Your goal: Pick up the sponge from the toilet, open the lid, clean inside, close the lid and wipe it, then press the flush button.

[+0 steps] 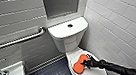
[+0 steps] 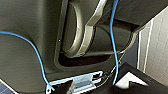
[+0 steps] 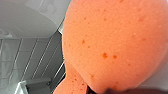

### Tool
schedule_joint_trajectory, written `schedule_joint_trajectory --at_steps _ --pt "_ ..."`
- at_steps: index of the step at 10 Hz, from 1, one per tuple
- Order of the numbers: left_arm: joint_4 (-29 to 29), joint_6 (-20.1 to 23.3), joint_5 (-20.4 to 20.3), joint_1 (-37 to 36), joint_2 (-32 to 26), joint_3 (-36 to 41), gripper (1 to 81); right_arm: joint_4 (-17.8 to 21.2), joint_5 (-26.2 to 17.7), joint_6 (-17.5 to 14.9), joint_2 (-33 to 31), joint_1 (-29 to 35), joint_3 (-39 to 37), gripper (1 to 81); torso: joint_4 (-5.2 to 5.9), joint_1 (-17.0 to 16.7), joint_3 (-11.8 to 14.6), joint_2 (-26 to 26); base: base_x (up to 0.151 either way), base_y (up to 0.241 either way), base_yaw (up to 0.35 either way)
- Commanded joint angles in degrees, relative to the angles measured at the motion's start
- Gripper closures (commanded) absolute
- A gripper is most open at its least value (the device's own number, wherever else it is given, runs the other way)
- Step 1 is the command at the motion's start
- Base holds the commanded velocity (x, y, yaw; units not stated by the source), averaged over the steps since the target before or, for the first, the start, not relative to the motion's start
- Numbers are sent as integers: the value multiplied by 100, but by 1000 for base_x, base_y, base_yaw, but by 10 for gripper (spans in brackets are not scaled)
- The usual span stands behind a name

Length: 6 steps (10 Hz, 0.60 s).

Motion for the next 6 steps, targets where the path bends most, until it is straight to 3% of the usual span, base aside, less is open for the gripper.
schedule_joint_trajectory --at_steps 1,6 --pt "-19 11 497 199 1 73 10 -53 201 15 880 993 -1081 811 0 0 0 0 0 0 0" --pt "-29 11 497 225 1 64 10 -53 367 7 1804 915 -2305 811 0 0 -2 0 0 0 0"
